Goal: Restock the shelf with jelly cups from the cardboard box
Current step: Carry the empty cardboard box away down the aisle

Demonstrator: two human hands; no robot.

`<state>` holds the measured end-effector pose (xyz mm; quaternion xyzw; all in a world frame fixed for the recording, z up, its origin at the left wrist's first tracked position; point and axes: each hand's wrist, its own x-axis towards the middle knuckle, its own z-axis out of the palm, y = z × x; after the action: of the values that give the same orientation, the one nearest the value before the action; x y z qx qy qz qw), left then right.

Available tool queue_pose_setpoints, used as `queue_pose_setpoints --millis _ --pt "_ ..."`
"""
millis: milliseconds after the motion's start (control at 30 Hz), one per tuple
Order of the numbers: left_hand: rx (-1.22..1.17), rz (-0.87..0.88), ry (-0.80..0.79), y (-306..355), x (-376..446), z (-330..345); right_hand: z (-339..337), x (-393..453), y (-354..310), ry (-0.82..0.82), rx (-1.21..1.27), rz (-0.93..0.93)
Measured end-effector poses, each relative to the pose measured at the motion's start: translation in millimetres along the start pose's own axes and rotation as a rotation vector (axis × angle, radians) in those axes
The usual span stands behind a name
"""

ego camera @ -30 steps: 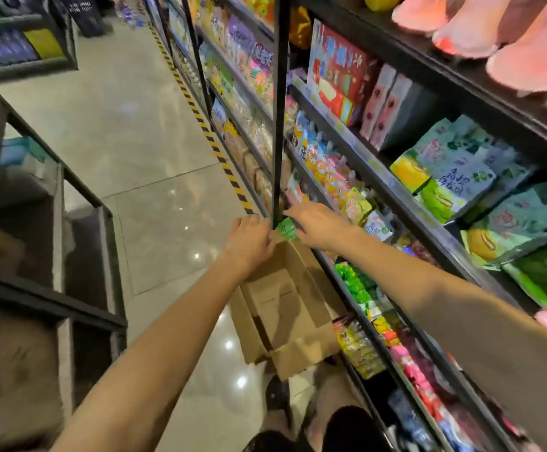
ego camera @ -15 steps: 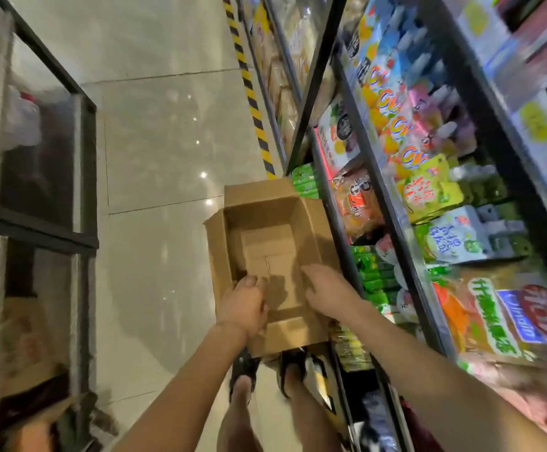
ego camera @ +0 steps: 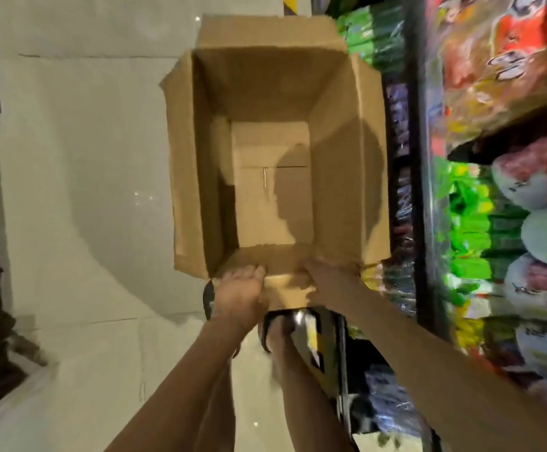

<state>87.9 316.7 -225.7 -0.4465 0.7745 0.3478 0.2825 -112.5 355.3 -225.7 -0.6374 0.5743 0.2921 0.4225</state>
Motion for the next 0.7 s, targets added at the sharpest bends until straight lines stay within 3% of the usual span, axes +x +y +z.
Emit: queue_pose_setpoints --millis 100,200,400,700 --pt "-0.031 -0.069 -0.017 -5 24 11 6 22 -5 0.119 -0.066 0.002" --pt "-0.004 0.008 -0.037 -10 35 24 23 35 -2 0.164 -0.143 -0.038" --pt "0.024 0.028 -0.029 -3 19 35 43 22 -10 0.128 -0.126 0.016" --pt "0.082 0.025 -0.047 -13 -10 -19 -4 5 -40 0.011 -0.082 0.091"
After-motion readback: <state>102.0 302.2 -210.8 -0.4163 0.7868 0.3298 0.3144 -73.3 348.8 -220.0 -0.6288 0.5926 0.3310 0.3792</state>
